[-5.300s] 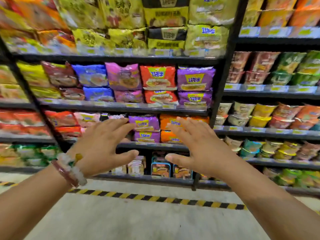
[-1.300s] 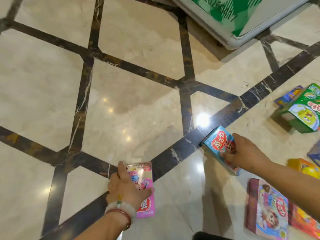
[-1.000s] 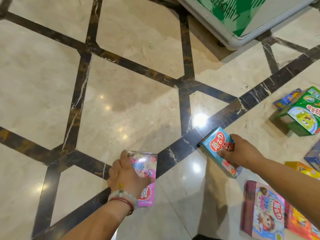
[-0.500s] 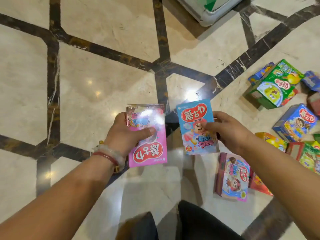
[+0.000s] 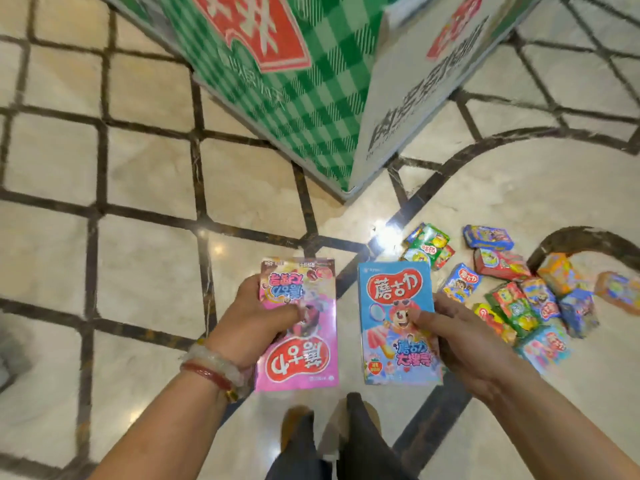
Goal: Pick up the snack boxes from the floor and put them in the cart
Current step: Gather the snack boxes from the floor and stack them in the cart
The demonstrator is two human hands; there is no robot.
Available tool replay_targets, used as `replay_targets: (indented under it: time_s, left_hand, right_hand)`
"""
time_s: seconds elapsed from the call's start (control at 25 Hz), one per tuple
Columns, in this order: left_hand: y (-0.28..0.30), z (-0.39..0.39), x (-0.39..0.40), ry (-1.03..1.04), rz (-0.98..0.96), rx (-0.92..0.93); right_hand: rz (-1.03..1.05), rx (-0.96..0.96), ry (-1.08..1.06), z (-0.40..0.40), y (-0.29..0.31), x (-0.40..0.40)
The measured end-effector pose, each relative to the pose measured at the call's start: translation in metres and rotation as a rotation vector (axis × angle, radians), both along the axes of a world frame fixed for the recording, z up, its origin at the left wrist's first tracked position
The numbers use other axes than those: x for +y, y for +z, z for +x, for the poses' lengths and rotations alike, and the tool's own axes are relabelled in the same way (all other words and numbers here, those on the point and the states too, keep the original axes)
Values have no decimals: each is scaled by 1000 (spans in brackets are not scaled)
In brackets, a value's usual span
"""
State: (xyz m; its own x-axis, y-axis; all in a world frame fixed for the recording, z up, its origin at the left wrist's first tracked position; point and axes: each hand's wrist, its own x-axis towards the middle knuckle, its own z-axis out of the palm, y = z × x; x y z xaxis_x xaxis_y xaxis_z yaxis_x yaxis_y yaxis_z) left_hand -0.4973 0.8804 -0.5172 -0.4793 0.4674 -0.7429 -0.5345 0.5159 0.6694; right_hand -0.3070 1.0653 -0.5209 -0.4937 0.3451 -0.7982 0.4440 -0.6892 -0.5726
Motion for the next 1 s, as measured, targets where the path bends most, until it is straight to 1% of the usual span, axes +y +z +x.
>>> replay_targets:
  time_s: [0.08,0.2,0.28,0.36,0.44,0.52,0.68,0.76,0.88,1.0]
  left_hand:
    - [83,3,4,-2,53,16]
    - [184,8,7,2,118,75]
    - [230,14,4,-16,181,99]
    - [263,18,-1,-45,242,111]
    - [282,23,-6,-100,293,130]
    - [295,24,-10,-172,323,117]
    - [328,27,-18,-364,361,11]
    - [342,32,-19,-441,389,-7]
    - [352,54,-19,-662,381,-27]
    - [357,97,-20,-882,374,-84]
  right_hand:
    - [-10,78,-13,3,72,-8]
    - [86,160,-23,10,169,-18]
    - [166,212,-60,17,220,-27]
    - [259,226,-125,27,257,-37]
    - [359,216,-211,43,282,-52]
    - [410,205,-304,58,299,-71]
    - [456,174,-533,84,331,-125]
    - [464,174,-640,98,343,-155]
    - [471,105,-844,129,350,-203]
    - [469,37,-1011,166,354,-248]
